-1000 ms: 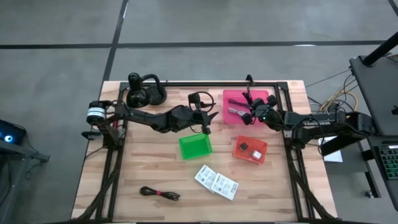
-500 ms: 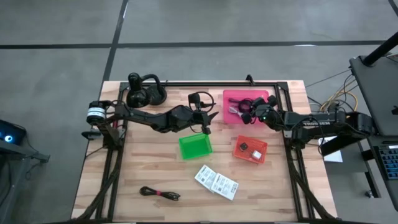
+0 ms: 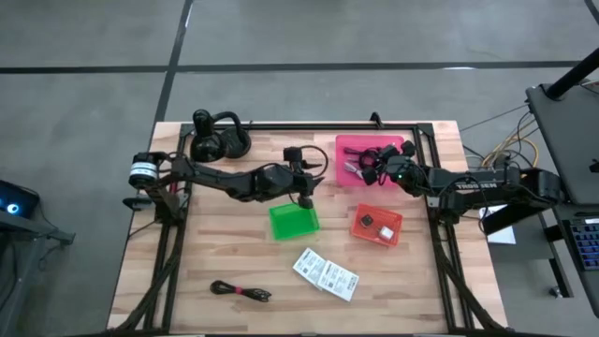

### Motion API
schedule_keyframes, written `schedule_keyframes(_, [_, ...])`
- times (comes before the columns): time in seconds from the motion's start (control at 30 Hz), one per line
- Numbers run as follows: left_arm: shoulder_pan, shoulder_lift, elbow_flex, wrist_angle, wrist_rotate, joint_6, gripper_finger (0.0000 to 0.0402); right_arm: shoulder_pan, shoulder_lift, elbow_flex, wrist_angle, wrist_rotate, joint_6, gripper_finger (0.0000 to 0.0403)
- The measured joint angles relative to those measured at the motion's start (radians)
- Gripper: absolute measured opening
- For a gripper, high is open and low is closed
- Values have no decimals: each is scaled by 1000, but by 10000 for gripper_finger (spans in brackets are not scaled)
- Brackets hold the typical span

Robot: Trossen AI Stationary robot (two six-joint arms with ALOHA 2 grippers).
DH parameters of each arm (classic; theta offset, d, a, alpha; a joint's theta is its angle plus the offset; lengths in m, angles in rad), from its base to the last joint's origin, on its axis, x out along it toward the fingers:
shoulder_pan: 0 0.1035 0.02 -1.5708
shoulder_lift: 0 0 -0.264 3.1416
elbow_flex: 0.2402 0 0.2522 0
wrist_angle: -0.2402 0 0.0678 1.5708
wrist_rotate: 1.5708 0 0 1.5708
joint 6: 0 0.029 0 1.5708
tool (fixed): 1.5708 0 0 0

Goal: Pick and place items into bin
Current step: Put the black charger cable into the pink bin

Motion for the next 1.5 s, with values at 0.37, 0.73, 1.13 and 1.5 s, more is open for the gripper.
schedule_keyframes(0.37, [-125,-104,4,-267,-6,-133,172,0,0,0,1,-2,-18,79])
schedule_keyframes(0.73, [-318,-190,8,-617,223,-527,172,0,1,0,3,-3,-17,77])
schedule_keyframes(1.13, [-501,-212,80,-729,500,-893,172,0,2,0,2,-10,-14,75])
schedule_keyframes(1.5, [-592,-196,241,-932,492,-1102,171,0,2,0,2,-11,-14,75])
